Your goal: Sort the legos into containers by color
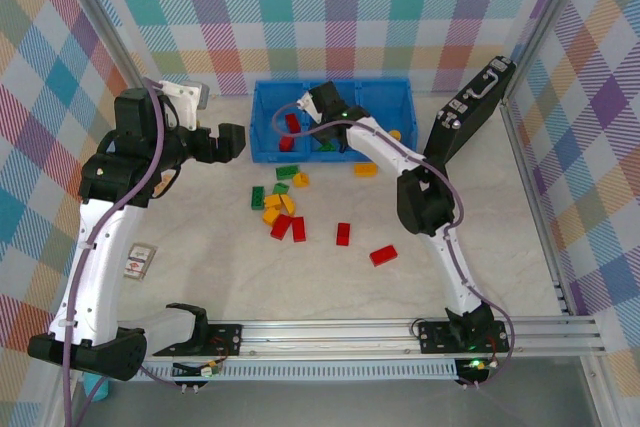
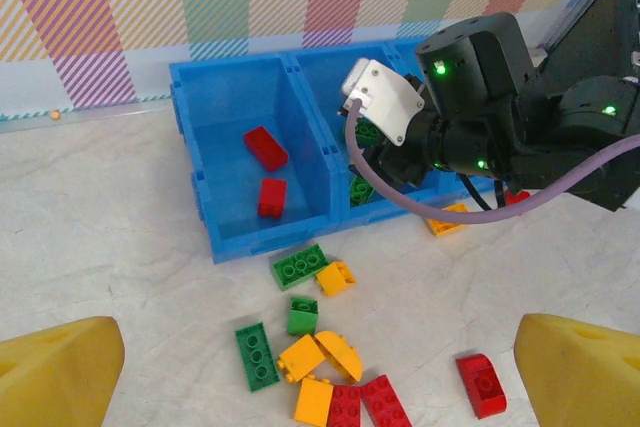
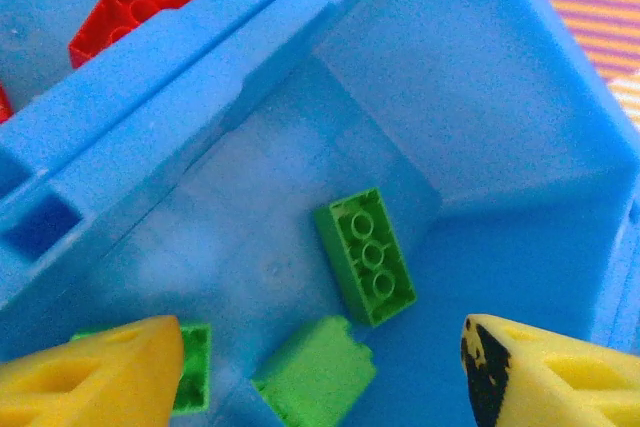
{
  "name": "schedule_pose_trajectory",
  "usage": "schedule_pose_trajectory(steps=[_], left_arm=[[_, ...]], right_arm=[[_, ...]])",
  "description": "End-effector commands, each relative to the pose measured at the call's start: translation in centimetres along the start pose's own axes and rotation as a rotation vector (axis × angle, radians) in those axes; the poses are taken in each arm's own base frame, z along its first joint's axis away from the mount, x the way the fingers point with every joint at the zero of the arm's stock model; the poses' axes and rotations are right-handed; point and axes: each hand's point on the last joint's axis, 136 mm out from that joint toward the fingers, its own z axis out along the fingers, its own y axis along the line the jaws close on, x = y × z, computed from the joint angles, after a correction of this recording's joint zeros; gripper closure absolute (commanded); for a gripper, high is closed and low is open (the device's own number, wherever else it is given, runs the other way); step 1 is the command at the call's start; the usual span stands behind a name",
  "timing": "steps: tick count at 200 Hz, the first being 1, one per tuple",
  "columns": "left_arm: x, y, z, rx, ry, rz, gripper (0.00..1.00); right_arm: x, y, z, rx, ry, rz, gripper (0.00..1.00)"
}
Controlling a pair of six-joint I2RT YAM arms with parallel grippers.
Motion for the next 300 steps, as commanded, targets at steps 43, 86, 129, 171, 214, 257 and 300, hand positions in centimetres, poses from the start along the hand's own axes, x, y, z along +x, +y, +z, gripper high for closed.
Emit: schedule_pose_trajectory(steps=[43,86,129,171,214,257,300], left_arm=[[-0.8,-1.1,-2.1,0.032,-0.066,0.009,0.0],[-0.8,-1.5,-3.0,0.045,-0.087,0.008,0.0],[-0.7,-1.1,-3.1,0.024,-0.088,0.007,0.0],[-0.5,-0.9,-3.0,0.015,-0.082,0.007,0.0],[-0.5,-0.4,-2.2,-0.005,-0.057,0.009,0.0],[-0.4,-0.1,-1.3,-0.019,-0.034,0.007,0.0],[-0.5,0.1,-0.5,-0.021,-0.013,0.004,0.0]], right_arm=[[3.6,-1.1,-12.0,-0.018,0.08,0.608,0.13],[9.9,1.7,-12.4,-0.03,0.211,0.827,0.05],[13.1,3.0,-10.7,-0.07,0.293,0.91,0.01],[14.7,2.9,-7.7,-0.048,0.334,0.881,0.01],[16.2,2.5,-5.0,-0.024,0.367,0.878,0.01],[16.7,2.1,-2.6,-0.016,0.366,0.848,0.01],[16.6,2.0,-0.9,-0.017,0.372,0.827,0.01]])
